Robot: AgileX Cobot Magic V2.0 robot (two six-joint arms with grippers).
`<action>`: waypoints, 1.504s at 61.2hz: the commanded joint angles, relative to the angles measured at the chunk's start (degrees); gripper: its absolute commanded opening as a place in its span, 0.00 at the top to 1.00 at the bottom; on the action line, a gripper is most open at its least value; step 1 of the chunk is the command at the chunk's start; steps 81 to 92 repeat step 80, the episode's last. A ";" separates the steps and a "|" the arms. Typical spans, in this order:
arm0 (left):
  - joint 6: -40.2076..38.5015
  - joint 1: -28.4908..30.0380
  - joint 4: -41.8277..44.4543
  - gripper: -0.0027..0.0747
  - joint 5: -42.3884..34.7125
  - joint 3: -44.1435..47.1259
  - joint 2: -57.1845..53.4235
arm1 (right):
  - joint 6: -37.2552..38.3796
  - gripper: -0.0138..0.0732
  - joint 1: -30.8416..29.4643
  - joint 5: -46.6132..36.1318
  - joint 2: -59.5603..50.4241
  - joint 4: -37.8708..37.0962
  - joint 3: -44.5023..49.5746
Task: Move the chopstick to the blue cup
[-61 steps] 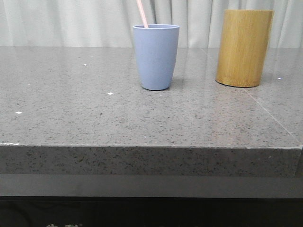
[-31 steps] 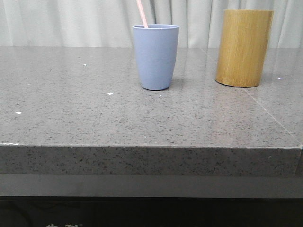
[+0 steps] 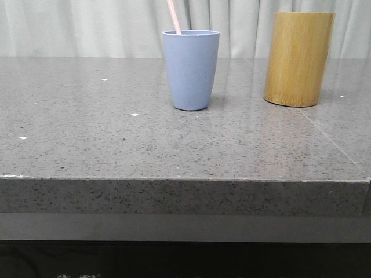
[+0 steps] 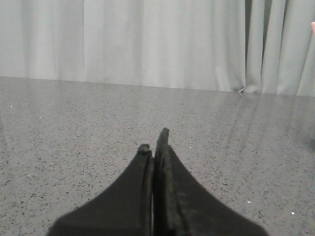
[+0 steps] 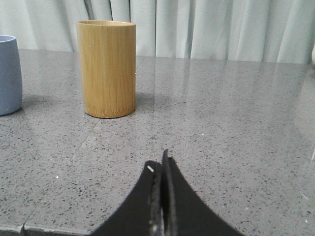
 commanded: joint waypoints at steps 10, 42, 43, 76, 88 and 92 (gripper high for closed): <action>0.06 0.11 -0.45 0.99 -4.59 0.73 -1.27 | 0.91 0.98 -0.36 -5.79 -1.28 -2.72 -0.12; 0.06 0.11 -0.45 0.99 -4.59 0.73 -1.27 | 4.44 0.98 -0.55 -6.18 -1.28 -4.28 -0.12; 0.06 0.11 -0.45 0.99 -4.59 0.73 -1.27 | 4.44 0.98 -0.55 -6.18 -1.28 -4.28 -0.12; 0.06 0.11 -0.45 0.99 -4.59 0.73 -1.27 | 4.44 0.98 -0.55 -6.13 -1.28 -4.27 -0.12; 0.06 0.11 -0.45 0.99 -4.59 0.73 -1.27 | 4.44 0.98 -0.55 -6.13 -1.28 -4.27 -0.12; 0.06 0.11 -0.45 0.99 -4.59 0.73 -1.27 | 4.44 0.98 -0.55 -6.13 -1.28 -4.27 -0.12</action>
